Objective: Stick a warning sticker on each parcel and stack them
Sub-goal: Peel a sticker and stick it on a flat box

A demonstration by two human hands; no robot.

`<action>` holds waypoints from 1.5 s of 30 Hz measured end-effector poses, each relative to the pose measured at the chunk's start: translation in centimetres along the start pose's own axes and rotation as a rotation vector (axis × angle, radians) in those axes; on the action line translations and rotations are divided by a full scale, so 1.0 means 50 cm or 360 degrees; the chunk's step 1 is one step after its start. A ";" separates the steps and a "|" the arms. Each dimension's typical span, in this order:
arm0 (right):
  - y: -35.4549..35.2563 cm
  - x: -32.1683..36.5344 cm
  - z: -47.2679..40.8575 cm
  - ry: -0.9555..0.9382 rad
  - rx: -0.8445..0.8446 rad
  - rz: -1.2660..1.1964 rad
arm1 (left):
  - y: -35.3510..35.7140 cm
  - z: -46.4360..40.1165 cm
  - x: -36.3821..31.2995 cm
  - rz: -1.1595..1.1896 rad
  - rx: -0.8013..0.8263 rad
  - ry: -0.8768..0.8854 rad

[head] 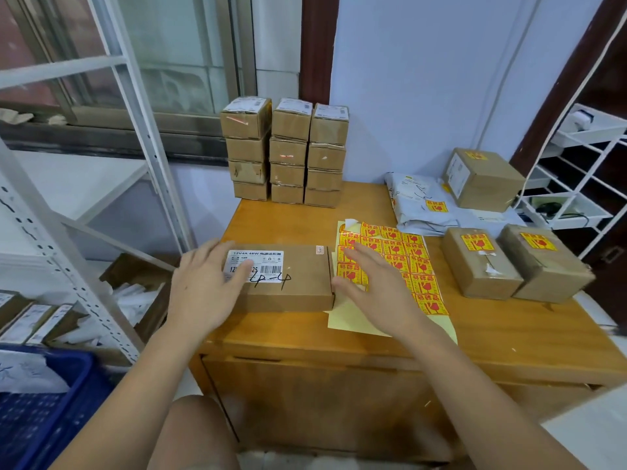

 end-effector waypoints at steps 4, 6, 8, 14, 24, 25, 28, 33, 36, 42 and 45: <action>-0.063 -0.053 0.027 -0.0057 -0.0146 0.0030 | -0.014 0.032 -0.092 0.0101 -0.0194 0.0363; -0.074 -0.076 0.039 -0.0057 -0.0121 0.0108 | -0.002 0.047 -0.145 0.0136 -0.0140 0.0542; -0.077 -0.095 0.049 -0.0073 -0.0068 0.0174 | 0.020 0.061 -0.192 0.0198 -0.0088 0.0731; -0.069 -0.137 0.070 -0.0197 -0.0060 0.0287 | 0.096 0.125 -0.294 0.0167 -0.0021 0.1222; -0.057 -0.164 0.082 -0.0397 -0.0229 0.0238 | 0.161 0.149 -0.349 0.0293 0.0151 0.1285; -0.059 -0.165 0.082 -0.0414 -0.0234 0.0241 | 0.164 0.146 -0.350 0.0337 0.0157 0.1273; -0.063 -0.170 0.082 -0.0448 -0.0247 0.0222 | 0.173 0.137 -0.349 0.0439 0.0189 0.1206; -0.061 -0.170 0.088 -0.0469 -0.0276 0.0212 | 0.179 0.133 -0.344 0.0477 0.0214 0.1177; -0.064 -0.168 0.094 -0.0472 -0.0297 0.0216 | 0.180 0.133 -0.344 0.0471 0.0220 0.1157; -0.058 -0.176 0.089 -0.0437 -0.0295 0.0265 | 0.178 0.137 -0.343 0.0481 0.0197 0.1169; -0.057 -0.172 0.087 -0.0460 -0.0310 0.0306 | 0.177 0.139 -0.345 0.0454 0.0169 0.1190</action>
Point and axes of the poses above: each hand's wrist, its own z-axis away from the middle knuckle, its own y-axis out of the palm, x = y × z, the point moved 4 cm from there along -z, towards the middle knuckle, and after that the axes turned 12 degrees about -z, right-handed, at the moved point
